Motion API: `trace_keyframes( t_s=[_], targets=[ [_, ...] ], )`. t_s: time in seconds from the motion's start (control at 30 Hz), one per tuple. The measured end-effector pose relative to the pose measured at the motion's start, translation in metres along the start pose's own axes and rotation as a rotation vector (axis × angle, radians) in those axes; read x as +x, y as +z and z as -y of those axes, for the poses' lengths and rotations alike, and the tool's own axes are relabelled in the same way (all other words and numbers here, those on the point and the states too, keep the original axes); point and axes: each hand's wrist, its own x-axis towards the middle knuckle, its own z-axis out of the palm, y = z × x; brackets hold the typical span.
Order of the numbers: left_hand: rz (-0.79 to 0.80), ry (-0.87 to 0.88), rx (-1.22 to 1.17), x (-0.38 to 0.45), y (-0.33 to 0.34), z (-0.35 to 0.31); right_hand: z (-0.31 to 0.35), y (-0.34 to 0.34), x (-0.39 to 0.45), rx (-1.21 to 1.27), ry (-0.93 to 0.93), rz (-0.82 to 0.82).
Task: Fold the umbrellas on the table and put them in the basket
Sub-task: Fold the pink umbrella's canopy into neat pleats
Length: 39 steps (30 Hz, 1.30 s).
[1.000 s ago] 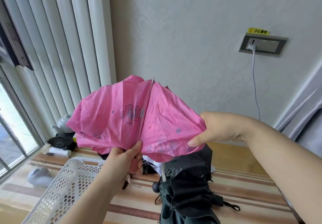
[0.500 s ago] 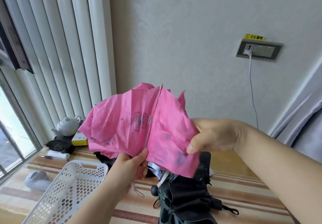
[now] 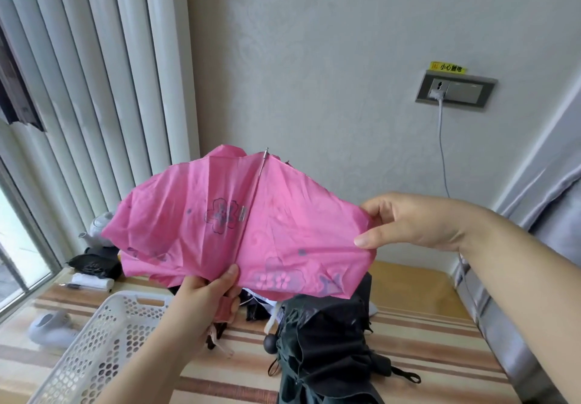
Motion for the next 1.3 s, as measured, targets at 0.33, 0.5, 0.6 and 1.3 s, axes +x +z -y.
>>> trace_keyframes(
  t_s=[0.33, 0.5, 0.6, 1.3],
  targets=[
    [-0.007, 0.026, 0.046, 0.005, -0.007, -0.004, 0.011, 0.004, -0.011, -0.316, 0.147, 0.303],
    [0.002, 0.022, -0.014, -0.001, -0.008, -0.002, -0.001, -0.012, -0.007, -0.181, -0.013, -0.356],
    [-0.015, 0.015, -0.054, -0.002, -0.005, -0.002, -0.007, -0.01, -0.011, -0.037, -0.147, -0.413],
    [-0.062, -0.067, -0.241, -0.015, 0.039, 0.006, -0.031, 0.16, 0.05, 0.65, -0.378, -0.565]
  ],
)
